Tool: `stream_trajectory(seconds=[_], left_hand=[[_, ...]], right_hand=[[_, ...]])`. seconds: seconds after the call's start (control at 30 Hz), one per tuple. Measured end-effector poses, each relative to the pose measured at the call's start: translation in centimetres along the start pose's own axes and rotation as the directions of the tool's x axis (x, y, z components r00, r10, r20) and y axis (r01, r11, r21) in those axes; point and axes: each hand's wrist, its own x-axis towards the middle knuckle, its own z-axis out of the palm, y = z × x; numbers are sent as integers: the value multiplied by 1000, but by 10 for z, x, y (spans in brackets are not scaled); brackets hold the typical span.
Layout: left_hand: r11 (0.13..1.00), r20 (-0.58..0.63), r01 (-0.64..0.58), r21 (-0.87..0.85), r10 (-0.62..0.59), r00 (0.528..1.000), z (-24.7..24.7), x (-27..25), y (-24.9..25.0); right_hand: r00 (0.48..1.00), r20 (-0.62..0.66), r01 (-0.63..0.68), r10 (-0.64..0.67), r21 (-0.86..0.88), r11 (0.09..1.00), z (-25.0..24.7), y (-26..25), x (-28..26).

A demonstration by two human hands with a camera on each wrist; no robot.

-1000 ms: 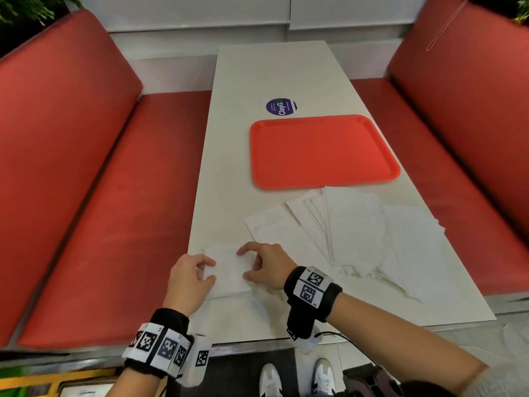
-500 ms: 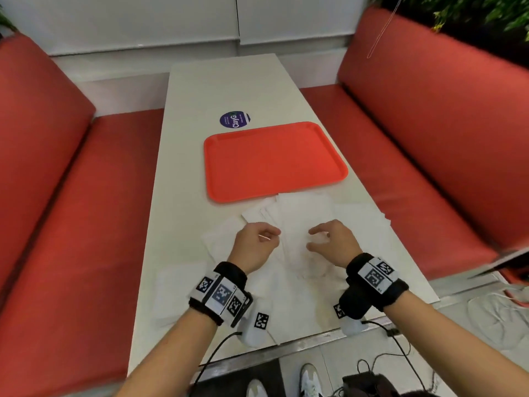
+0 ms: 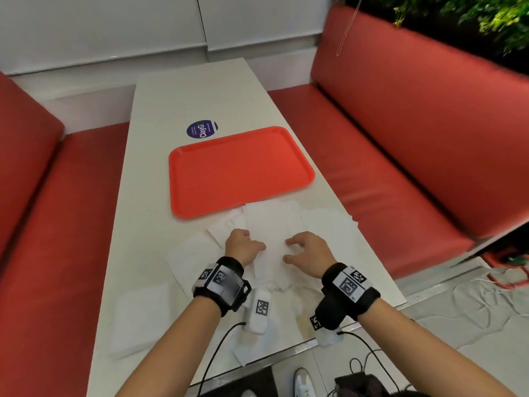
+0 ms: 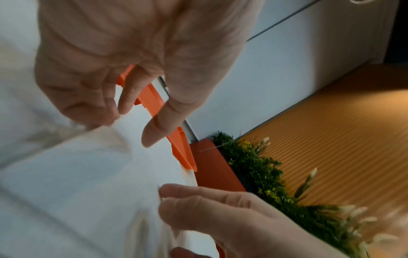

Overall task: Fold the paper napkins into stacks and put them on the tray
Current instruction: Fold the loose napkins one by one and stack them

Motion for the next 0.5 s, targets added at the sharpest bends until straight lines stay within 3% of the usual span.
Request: stream_trajectory(seconds=[0.1, 0.23, 0.37, 0.5], left_hand=[[997, -53, -21, -71, 17, 998, 4, 1, 0], [984, -112, -157, -85, 147, 983, 5, -3, 1], [940, -83, -284, -188, 273, 959, -10, -18, 5], [873, -73, -377, -310, 374, 925, -38, -45, 8]], right_hand=[[1000, 20, 13, -13, -5, 1000, -2, 0, 1], [999, 33, 27, -28, 38, 999, -8, -1, -3], [999, -21, 52, -49, 227, 972, -19, -4, -8], [997, -43, 80, -68, 475, 876, -31, -19, -15]])
